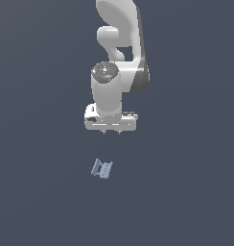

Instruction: Pick up the object and move it to a goal position.

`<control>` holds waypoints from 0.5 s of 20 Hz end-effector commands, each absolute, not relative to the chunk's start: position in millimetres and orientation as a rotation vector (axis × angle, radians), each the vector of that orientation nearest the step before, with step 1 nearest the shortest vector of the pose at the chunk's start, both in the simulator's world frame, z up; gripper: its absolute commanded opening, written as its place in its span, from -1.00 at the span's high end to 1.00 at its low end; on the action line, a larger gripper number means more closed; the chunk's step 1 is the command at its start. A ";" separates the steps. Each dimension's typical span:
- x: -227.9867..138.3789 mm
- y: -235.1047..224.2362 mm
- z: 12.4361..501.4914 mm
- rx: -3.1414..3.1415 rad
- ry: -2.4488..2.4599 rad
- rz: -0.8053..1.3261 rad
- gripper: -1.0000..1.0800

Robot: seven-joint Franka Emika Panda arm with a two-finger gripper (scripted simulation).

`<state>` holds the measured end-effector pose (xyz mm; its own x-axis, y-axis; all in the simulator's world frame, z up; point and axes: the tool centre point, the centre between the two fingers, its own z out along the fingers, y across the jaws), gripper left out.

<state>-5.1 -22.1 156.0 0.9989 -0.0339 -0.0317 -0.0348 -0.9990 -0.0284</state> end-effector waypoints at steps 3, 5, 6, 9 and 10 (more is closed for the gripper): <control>4.6 -27.3 148.6 -3.092 0.099 0.037 -0.23; 11.3 -30.9 143.5 -3.078 0.130 0.029 -0.23; 15.1 -33.0 140.5 -3.069 0.149 0.024 -0.23; 28.4 -41.1 129.4 -3.037 0.214 0.006 -0.23; 33.3 -44.4 124.9 -3.024 0.239 -0.001 -0.23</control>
